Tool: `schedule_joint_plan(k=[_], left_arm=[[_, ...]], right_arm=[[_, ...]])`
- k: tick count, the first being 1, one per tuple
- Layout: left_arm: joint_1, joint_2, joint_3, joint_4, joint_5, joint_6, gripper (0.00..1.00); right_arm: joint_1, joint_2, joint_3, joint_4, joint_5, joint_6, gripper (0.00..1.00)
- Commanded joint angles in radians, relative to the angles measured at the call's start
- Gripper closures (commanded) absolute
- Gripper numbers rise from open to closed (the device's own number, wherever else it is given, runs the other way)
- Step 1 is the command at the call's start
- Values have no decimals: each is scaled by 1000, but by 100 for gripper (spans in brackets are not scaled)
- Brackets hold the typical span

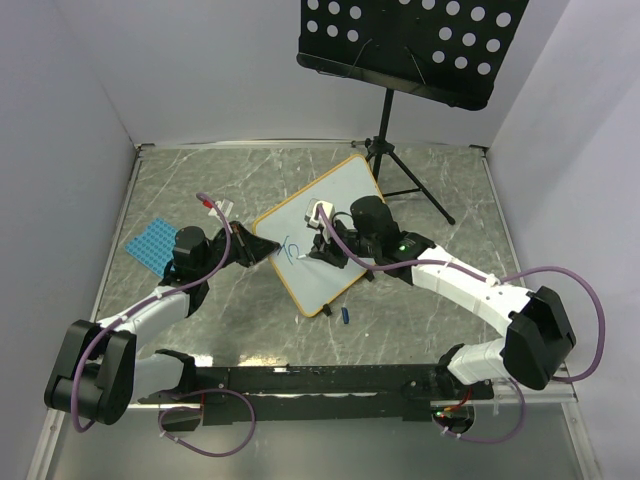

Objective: Write a sentence on the whiteboard

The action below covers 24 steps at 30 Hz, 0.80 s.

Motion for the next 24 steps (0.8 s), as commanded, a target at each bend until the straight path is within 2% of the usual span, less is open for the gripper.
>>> schedule_joint_plan(k=[1, 24], left_arm=[[-22, 2, -6, -46, 78, 72, 99], [-22, 4, -17, -32, 80, 63, 99]], right_arm=[[6, 21, 33, 40, -9, 17, 100], [34, 35, 64, 77, 8, 32, 100]])
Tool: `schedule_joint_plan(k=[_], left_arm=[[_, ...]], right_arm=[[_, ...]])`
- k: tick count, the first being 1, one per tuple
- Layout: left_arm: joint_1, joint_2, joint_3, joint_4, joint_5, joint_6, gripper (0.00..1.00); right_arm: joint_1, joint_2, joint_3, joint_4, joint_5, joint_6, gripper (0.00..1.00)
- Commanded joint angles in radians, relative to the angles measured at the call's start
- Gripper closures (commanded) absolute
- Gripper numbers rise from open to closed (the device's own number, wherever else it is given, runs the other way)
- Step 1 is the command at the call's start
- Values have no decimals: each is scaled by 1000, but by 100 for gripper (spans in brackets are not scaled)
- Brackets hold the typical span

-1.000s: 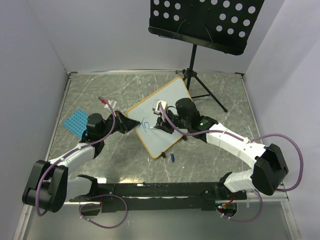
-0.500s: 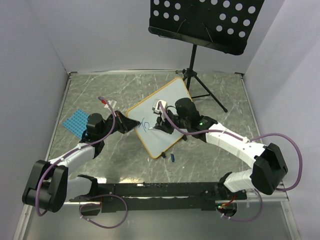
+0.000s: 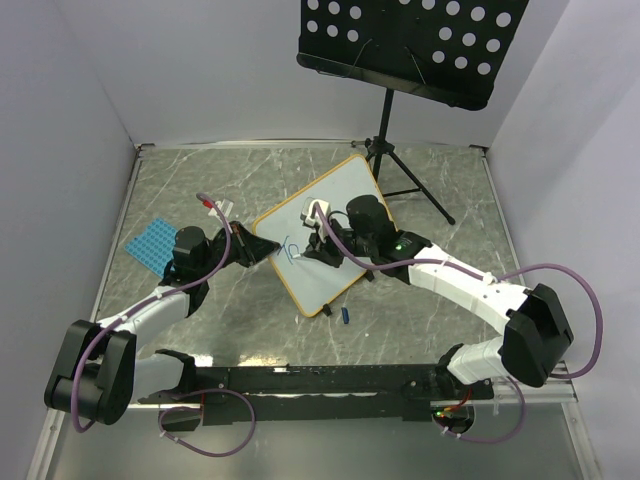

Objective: Write a sentence on the whiteboard

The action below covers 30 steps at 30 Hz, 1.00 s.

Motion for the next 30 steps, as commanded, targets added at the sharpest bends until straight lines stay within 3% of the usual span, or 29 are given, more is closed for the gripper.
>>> schedule_joint_plan(k=[1, 18, 30], left_arm=[[-22, 4, -17, -32, 79, 63, 99], [-22, 5, -16, -35, 75, 65, 99], [-22, 5, -19, -32, 76, 65, 99]], right_arm=[[12, 16, 46, 56, 28, 7, 100], [0, -121, 18, 101, 68, -10, 100], [-55, -82, -3, 164, 181, 27, 100]])
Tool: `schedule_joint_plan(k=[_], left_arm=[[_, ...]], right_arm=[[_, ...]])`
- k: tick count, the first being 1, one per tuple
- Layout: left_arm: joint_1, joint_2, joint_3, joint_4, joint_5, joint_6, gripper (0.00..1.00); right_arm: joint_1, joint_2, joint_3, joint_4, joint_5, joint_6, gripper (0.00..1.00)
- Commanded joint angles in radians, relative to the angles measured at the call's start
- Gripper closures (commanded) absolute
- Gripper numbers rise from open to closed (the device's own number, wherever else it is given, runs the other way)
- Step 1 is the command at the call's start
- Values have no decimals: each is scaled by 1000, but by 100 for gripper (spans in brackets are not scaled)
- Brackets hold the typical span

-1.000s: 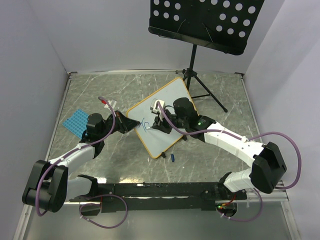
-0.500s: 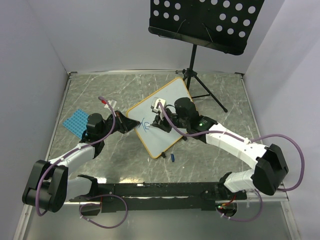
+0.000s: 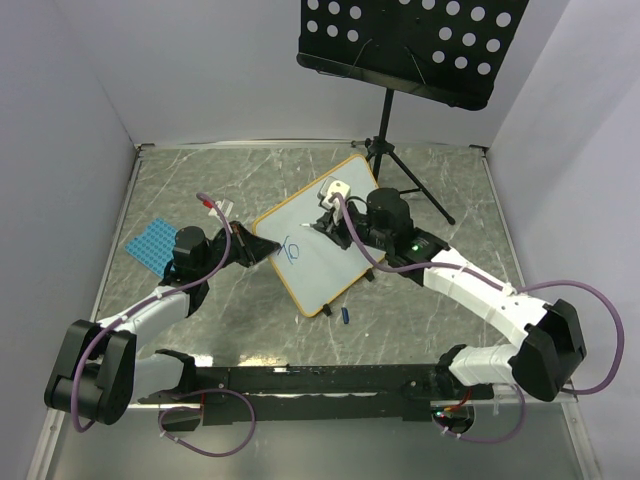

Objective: Write a sentence on the whiteboard

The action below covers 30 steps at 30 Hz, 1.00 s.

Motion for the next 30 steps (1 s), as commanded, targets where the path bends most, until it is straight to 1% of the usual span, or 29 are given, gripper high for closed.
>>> schedule_joint_plan(k=[1, 15, 30], left_arm=[[-21, 3, -22, -32, 74, 63, 99], [-21, 9, -22, -22, 80, 62, 99], [-21, 5, -23, -27, 74, 63, 99]], right_arm=[[-11, 18, -1, 66, 59, 18, 100], [-11, 62, -16, 103, 50, 36, 100], [-16, 93, 21, 15, 10, 9, 100]])
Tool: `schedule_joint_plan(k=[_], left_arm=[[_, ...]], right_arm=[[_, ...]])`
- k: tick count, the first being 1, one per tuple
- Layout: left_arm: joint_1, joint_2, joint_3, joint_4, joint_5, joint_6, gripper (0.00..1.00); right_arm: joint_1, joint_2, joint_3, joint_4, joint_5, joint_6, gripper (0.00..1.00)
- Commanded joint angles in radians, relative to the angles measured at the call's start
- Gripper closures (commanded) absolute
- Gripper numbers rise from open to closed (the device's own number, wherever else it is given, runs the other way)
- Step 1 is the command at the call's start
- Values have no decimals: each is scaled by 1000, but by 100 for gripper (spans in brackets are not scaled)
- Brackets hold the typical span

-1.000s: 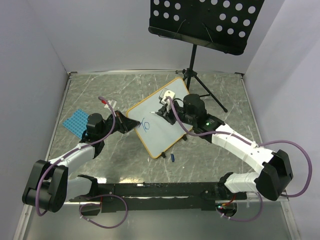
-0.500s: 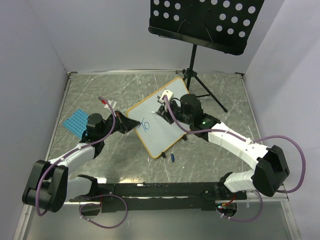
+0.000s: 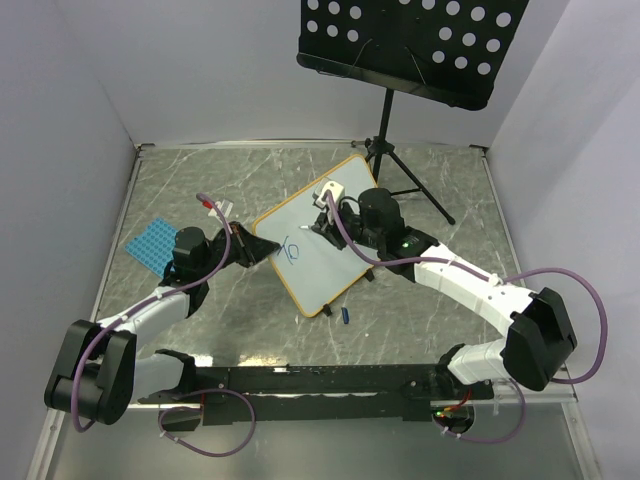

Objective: Write a sentence on the whiteboard

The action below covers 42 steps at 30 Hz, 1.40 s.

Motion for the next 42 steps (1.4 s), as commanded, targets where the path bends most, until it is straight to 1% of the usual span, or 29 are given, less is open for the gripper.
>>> schedule_joint_plan(k=[1, 8, 16, 29, 34, 42], left_arm=[[-22, 3, -19, -31, 77, 66, 99], [-22, 5, -20, -29, 77, 67, 99], [-22, 6, -17, -34, 74, 70, 99], [-20, -6, -9, -63, 72, 84, 99], [-20, -6, -8, -63, 72, 87, 99], [-20, 0, -11, -49, 78, 80, 99]], right_arm=[[-7, 21, 26, -16, -24, -14, 100], [-26, 12, 19, -82, -62, -29, 100], [-39, -5, 2, -125, -91, -40, 100], [-55, 10, -6, -185, -140, -39, 100], [-58, 7, -6, -182, -154, -29, 100], [-58, -22, 14, -113, -136, 9, 100]])
